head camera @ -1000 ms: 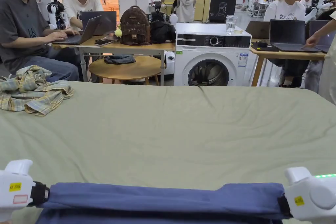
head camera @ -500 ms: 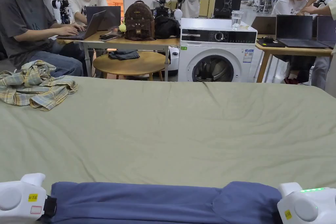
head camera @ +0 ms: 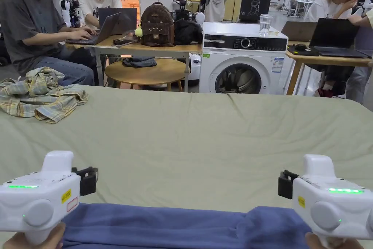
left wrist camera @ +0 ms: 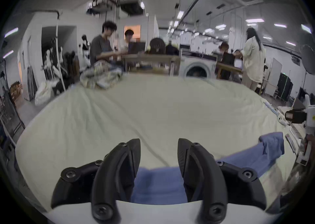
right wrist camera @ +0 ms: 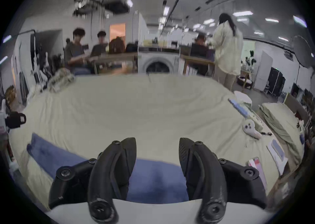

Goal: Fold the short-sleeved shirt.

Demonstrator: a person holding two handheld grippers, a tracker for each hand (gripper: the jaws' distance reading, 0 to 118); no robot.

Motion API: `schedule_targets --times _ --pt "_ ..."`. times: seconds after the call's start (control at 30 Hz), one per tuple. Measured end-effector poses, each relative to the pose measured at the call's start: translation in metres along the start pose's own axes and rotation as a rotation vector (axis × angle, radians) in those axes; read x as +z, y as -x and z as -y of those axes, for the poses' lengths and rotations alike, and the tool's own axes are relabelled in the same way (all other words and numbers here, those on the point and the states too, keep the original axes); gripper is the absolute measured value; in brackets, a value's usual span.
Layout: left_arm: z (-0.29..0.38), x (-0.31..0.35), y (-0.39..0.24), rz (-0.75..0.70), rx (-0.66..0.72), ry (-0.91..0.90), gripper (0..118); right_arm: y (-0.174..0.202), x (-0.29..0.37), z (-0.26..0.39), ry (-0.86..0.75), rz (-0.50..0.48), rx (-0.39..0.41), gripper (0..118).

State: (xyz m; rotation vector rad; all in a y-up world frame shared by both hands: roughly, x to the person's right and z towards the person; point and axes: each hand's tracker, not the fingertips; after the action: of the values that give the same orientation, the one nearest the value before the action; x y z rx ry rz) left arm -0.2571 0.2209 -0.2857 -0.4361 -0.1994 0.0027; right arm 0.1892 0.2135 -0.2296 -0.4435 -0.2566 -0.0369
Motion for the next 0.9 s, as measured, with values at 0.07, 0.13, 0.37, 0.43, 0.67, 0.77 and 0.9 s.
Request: schedule_targets --times 0.07,0.13,0.37,0.43,0.67,0.77,0.9 --pt "0.000 0.000 -0.007 -0.022 -0.012 -0.085 42 0.017 0.005 -0.002 -0.078 -0.003 -0.010 44" --pt "0.001 0.005 -0.019 -0.058 -0.016 -0.170 42 0.030 0.007 -0.003 -0.143 -0.046 -0.026 23" --pt "0.001 0.017 -0.048 -0.075 -0.056 -0.313 0 0.074 0.006 -0.006 -0.268 -0.058 -0.046 0" --pt "0.000 0.017 -0.053 -0.103 -0.066 -0.304 0 0.080 0.005 -0.006 -0.288 -0.098 -0.065 0" --pt "-0.008 0.021 -0.030 -0.095 -0.015 -0.240 0 0.098 0.010 -0.005 -0.330 -0.076 -0.029 0" --pt "-0.013 0.020 -0.005 -0.070 -0.005 -0.145 0 0.105 0.009 -0.005 -0.331 -0.084 -0.002 0" --pt "-0.013 0.010 0.042 0.019 0.049 0.023 0 0.114 0.005 -0.003 -0.308 -0.117 0.012 0"
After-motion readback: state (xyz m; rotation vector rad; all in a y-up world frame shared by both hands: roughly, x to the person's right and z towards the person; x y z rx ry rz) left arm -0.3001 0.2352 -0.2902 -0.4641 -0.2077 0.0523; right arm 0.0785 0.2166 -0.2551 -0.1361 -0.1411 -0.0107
